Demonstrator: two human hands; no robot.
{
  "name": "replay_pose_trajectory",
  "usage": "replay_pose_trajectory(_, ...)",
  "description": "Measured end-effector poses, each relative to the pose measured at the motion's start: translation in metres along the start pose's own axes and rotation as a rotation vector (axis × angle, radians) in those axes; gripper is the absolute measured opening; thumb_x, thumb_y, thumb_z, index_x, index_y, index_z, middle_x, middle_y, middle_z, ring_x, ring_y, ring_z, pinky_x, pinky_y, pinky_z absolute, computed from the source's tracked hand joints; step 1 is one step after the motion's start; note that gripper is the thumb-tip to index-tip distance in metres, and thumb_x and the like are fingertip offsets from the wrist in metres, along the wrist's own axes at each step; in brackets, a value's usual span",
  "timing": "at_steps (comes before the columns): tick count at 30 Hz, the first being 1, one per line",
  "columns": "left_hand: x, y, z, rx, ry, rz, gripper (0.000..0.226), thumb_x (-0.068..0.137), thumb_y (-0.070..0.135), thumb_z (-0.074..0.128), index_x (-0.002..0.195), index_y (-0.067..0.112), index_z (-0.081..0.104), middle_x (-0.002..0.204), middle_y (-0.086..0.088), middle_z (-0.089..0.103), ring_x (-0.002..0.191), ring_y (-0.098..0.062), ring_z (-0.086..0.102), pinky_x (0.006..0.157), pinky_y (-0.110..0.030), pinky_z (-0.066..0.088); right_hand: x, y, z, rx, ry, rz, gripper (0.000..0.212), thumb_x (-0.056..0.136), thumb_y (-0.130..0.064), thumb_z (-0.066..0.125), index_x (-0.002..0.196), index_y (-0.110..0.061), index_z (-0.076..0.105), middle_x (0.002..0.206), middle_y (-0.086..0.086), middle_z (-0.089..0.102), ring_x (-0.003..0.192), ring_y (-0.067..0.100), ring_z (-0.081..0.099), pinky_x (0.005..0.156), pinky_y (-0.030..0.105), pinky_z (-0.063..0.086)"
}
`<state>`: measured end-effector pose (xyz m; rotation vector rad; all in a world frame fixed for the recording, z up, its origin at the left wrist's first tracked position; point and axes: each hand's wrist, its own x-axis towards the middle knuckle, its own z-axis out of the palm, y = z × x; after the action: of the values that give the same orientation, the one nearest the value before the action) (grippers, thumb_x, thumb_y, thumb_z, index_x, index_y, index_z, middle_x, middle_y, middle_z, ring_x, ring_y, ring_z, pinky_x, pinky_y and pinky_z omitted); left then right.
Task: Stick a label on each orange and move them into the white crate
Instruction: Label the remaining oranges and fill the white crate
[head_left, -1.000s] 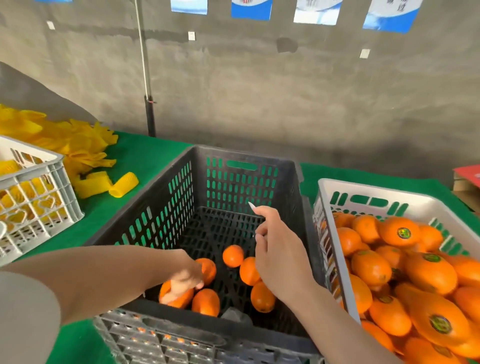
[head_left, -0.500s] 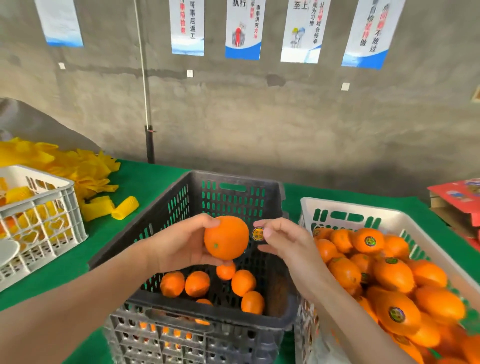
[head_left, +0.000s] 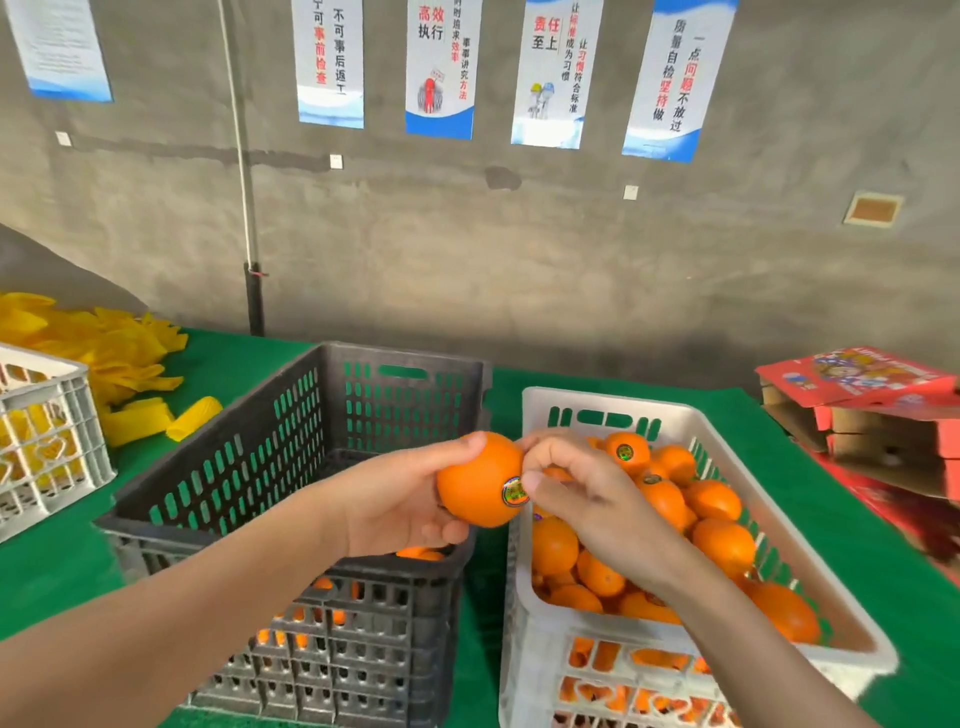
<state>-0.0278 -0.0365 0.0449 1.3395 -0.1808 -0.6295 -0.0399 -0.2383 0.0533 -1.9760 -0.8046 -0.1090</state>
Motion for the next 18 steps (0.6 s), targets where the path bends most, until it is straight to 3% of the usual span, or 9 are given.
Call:
replay_pose_trajectory(4,0.007,-0.001,0.025,0.109,0.090,-0.032,0.083,0.061,0.068,0.062,0.126,0.017,0.055,0.086,-0.016,0.069,0.046,-0.013,0.048,0.048,-0.019,0.041,-0.019,0.000,-0.015,-0.162,-0.026,-0.008,0.012,0.091,-0.015,0.059,0.082,-0.020,0.054,0.098,-0.002,0.054,0.095,0.008,0.051,0.082,0.026,0.045)
replay_pose_trajectory(7,0.012,-0.003,0.039,0.126,0.147,-0.048,0.093,0.051,0.072,0.064,0.123,0.013,0.056,0.077,-0.013,0.068,0.050,-0.013,0.051,0.047,-0.017,0.043,-0.029,-0.002,-0.022,-0.264,-0.031,-0.038,0.009,0.091,-0.019,0.059,0.084,-0.021,0.054,0.106,-0.004,0.051,0.103,0.002,0.045,0.089,0.023,0.042)
replay_pose_trajectory(12,0.017,-0.009,0.056,0.162,0.178,-0.067,0.085,0.052,0.073,0.064,0.112,0.012,0.060,0.072,-0.009,0.065,0.053,-0.012,0.050,0.051,-0.017,0.043,-0.036,-0.003,-0.034,-0.355,-0.010,-0.104,0.007,0.090,-0.017,0.060,0.087,-0.012,0.057,0.107,-0.001,0.051,0.102,-0.003,0.041,0.083,0.012,0.037)
replay_pose_trajectory(18,0.020,-0.014,0.066,0.181,0.166,-0.080,0.080,0.056,0.071,0.064,0.111,0.013,0.057,0.069,-0.006,0.066,0.050,-0.011,0.051,0.048,-0.016,0.043,-0.043,0.001,-0.033,-0.460,0.104,-0.080,0.009,0.088,-0.027,0.062,0.086,-0.021,0.056,0.101,-0.006,0.054,0.094,0.004,0.048,0.080,0.026,0.047)
